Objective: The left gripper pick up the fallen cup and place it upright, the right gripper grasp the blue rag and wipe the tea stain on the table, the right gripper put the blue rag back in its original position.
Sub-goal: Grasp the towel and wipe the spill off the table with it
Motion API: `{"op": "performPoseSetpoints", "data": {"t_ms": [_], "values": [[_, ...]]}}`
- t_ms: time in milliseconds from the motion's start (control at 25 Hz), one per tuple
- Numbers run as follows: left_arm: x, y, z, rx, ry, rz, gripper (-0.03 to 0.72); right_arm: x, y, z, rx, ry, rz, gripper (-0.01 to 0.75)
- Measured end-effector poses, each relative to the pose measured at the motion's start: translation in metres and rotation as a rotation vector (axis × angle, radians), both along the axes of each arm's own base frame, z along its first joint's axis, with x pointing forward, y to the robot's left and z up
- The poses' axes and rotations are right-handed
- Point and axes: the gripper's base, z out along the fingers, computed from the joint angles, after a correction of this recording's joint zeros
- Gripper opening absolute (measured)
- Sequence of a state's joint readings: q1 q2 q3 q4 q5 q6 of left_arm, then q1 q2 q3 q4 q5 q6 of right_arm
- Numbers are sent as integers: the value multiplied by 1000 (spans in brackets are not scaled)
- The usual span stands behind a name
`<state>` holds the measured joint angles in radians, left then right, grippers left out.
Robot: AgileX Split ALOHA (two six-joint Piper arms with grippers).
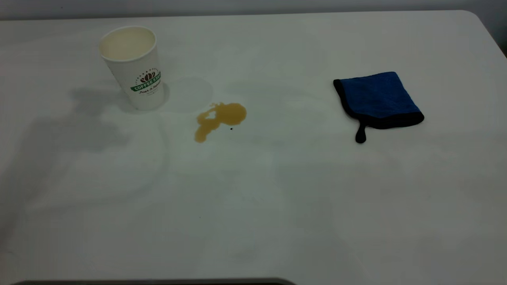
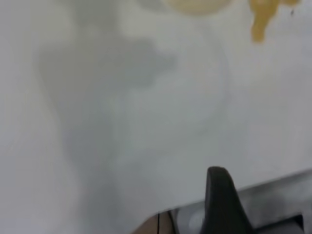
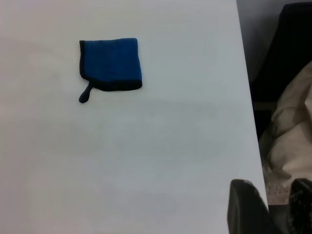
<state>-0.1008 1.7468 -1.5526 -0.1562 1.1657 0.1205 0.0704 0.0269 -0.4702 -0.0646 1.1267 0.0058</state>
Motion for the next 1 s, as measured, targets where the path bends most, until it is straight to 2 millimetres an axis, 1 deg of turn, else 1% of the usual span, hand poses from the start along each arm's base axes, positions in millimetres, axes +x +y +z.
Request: {"op": "performPoseSetpoints", "data": {"t_ms": [80, 120, 160, 240, 280, 360, 480, 560, 760, 880, 1000], "values": [[-14, 2, 24, -3, -65, 17, 481, 0, 0, 0, -5, 0, 3, 239], [-26, 4, 39, -6, -107, 23, 481, 0, 0, 0, 0, 0, 0, 239], [-39, 5, 48, -7, -130, 27, 481, 0, 0, 0, -5, 0, 3, 239], [-64, 8, 58, -6, -159, 30, 481, 0, 0, 0, -5, 0, 3, 239], [-80, 10, 60, -4, -166, 31, 481, 0, 0, 0, -5, 0, 3, 239], [-113, 14, 57, 3, -166, 32, 481, 0, 0, 0, -5, 0, 3, 239], [-158, 22, 31, 45, -111, 32, 481, 0, 0, 0, 0, 0, 0, 239], [-184, 27, 15, 80, -102, 42, 481, 0, 0, 0, -5, 0, 3, 239], [-233, 34, -24, 95, -80, 59, 481, 0, 0, 0, -5, 0, 3, 239], [-258, 37, -38, 93, -134, 66, 481, 0, 0, 0, -5, 0, 3, 239], [-281, 39, -44, 79, -231, 75, 481, 0, 0, 0, -5, 0, 3, 239]]}}
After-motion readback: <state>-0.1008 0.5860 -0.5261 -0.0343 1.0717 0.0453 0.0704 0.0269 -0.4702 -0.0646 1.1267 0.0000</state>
